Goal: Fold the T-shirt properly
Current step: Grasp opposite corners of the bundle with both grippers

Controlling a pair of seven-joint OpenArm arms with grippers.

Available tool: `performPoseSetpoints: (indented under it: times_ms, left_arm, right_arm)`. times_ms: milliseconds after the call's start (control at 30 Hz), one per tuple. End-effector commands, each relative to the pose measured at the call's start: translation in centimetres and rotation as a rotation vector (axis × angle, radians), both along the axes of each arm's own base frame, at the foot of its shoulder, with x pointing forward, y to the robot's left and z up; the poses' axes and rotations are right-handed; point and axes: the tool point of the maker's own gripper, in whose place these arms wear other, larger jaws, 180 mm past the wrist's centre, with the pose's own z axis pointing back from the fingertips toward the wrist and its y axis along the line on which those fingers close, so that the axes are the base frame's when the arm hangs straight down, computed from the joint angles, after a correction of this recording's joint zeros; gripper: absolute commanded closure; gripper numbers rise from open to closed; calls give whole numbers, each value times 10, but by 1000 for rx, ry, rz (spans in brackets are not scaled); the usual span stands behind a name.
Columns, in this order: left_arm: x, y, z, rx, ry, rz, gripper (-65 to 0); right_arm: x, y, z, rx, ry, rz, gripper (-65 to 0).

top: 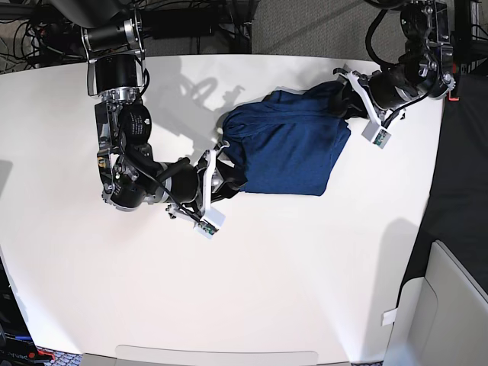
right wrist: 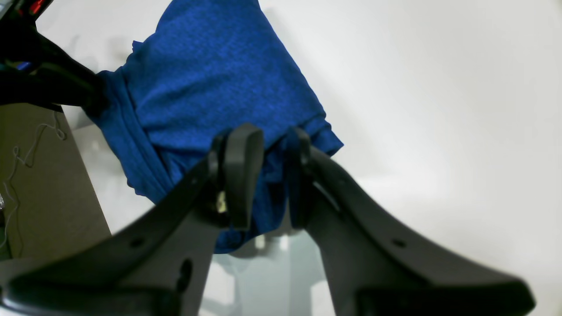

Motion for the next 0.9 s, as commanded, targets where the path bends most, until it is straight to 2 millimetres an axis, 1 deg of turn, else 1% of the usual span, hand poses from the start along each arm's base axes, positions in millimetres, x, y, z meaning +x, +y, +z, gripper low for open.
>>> performPoseSetpoints:
  times_ms: [0,100,233,300,467,567,600,767,833,867]
  left_arm:
    - [10,5,17,-1,-65,10,-68]
    - [13,17,20,11,-75,46,-101]
    - [14,22,18,11,-65,75,-213]
    - [15,24,15,7,-44,106,-259]
    - [13,27,5,1,-10,121,-255]
    - [11,31,-5,-12,17,142,-254]
    - [11,28,-8,-22,20,142,-254]
    - [6,-1,-15,-67,26,76,-249]
    - [3,-10,-17,-75,36,53,-216]
    - [3,-12,-18,-77,37,47,-184]
  right_arm:
    - [9,4,19,36,-55,6,-124]
    - [9,4,19,36,-55,6,-124]
    - [9,4,19,36,-55,6,-124]
    - [9,4,19,36,-55,6,-124]
    - [9,4,20,37,-57,6,-124]
    - [9,4,20,37,-57,6,-124]
    - [9,4,20,37,-57,6,-124]
    - [10,3,21,36,-58,4,-124]
    - [10,3,21,36,-58,4,-124]
    - [10,3,21,36,-58,4,-124]
